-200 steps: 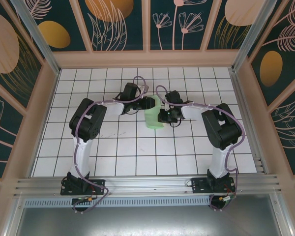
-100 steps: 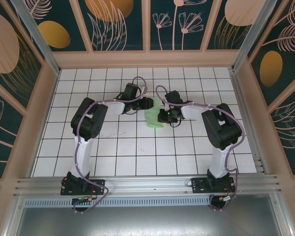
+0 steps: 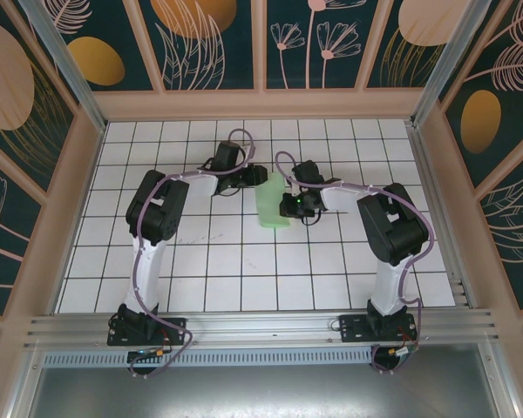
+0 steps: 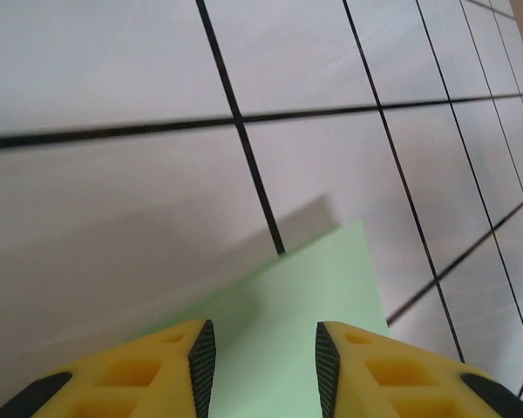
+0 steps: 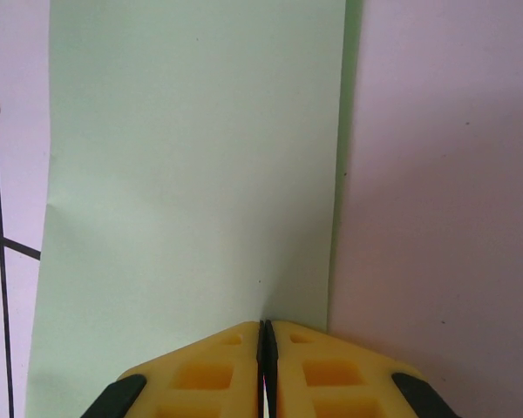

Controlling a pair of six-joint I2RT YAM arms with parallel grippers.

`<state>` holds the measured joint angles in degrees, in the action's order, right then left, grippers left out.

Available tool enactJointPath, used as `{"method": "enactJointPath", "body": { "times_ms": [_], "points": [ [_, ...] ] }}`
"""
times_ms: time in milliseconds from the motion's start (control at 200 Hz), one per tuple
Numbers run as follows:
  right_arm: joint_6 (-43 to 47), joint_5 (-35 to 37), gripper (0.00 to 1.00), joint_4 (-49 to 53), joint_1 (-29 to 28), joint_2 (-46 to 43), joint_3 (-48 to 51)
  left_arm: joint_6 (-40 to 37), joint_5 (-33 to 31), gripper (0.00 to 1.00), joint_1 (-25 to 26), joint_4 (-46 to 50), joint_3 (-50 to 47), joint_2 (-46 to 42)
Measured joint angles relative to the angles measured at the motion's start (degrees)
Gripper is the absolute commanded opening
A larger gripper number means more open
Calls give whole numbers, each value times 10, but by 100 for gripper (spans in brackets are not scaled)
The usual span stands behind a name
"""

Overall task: Fold a paper plane with a square sheet of paper (fold left side to right side)
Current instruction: First fold the square sheet of paper in half at the center of the table, then hold the square sheet of paper at the center of the table.

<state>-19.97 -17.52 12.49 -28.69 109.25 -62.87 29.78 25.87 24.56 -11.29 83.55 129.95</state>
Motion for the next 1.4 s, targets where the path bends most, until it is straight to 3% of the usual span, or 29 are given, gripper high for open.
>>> {"method": "enactJointPath", "body": {
  "times_ms": [405,575,741,1011,1401],
  "points": [
    [1,1,14,0,-1,0,0,-11,-19,42,-10,16,24,6],
    [1,1,14,0,-1,0,0,-11,-21,41,-19,15,-38,-82],
    [1,1,14,0,-2,0,0,15,23,41,-8,-50,-102,-156],
    [1,1,14,0,-2,0,0,41,55,40,52,-87,-146,-109],
    [1,1,14,0,-2,0,0,50,53,40,51,-112,-166,-77]
  ]
}}
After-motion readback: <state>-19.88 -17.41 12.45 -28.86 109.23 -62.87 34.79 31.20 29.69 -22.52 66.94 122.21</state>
